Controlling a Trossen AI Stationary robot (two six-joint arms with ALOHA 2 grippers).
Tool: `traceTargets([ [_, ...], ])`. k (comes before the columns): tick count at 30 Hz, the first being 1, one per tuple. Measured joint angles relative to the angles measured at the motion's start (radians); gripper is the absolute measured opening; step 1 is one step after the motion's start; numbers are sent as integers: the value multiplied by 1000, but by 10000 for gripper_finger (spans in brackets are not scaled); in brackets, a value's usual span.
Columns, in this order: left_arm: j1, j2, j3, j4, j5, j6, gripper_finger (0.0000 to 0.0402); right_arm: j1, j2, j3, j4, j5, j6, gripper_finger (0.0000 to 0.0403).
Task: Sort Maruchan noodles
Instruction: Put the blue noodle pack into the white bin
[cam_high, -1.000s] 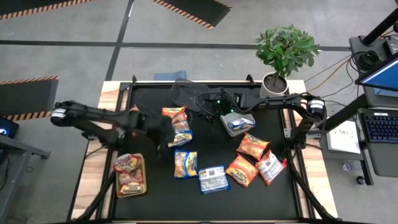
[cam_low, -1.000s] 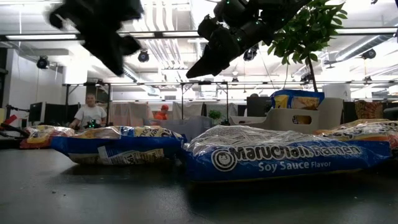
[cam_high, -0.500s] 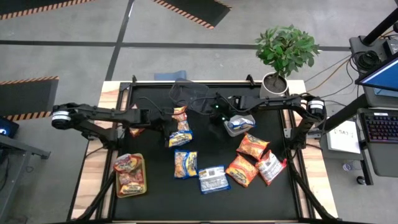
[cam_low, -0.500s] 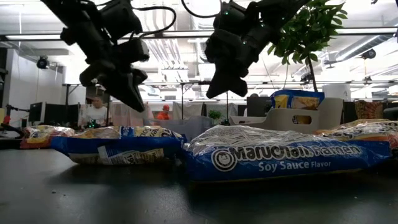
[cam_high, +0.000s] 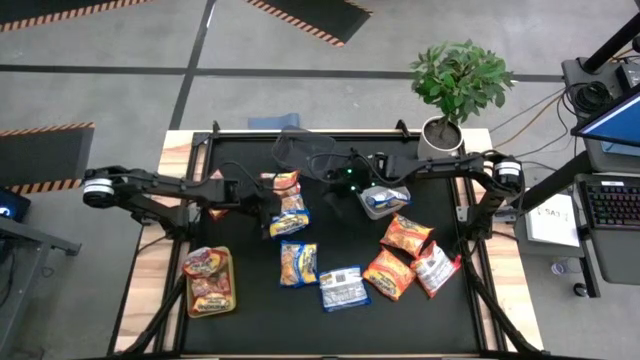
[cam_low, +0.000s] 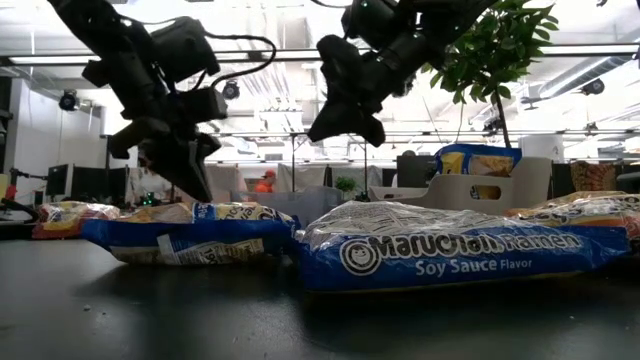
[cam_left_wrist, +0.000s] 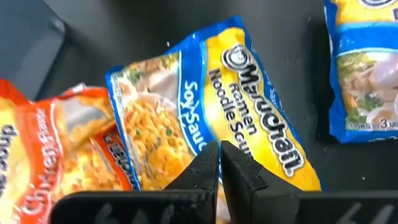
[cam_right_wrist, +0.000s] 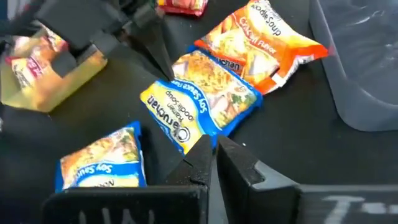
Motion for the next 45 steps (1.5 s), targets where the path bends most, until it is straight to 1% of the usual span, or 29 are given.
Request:
traceTargets([
  [2,0,0,-14,1,0,-11,0,0,0,0,25,9,25,29],
  [4,0,0,-31,10,0,-27,0,6,12,0,71,43,31,48],
  [7,0,0,-52,22,0,-48,0,11,49,0,143,53,35,87],
  [9,0,0,-60,21,1,-61,0,12,80,3,184,53,70,113],
  [13,0,0,-80,24,13,-92,0,9,150,34,183,53,169,163],
  [18,0,-1,-120,60,26,-134,0,9,223,86,176,53,178,211],
  [22,0,-2,-131,63,27,-165,0,7,256,126,171,52,192,238],
  [28,0,-6,-123,45,27,-179,0,3,289,155,148,52,204,266],
  [31,-2,-17,-102,1,27,-179,0,3,305,160,146,51,209,273],
  [34,-2,-32,-74,-67,27,-179,0,3,317,160,150,50,217,276],
  [39,-2,-58,-51,-108,28,-194,0,3,324,159,156,51,217,277],
  [42,-2,-57,-58,-153,62,-221,0,3,324,159,156,52,215,276],
  [45,-2,-40,-70,-150,86,-241,0,3,325,159,166,53,209,275],
])
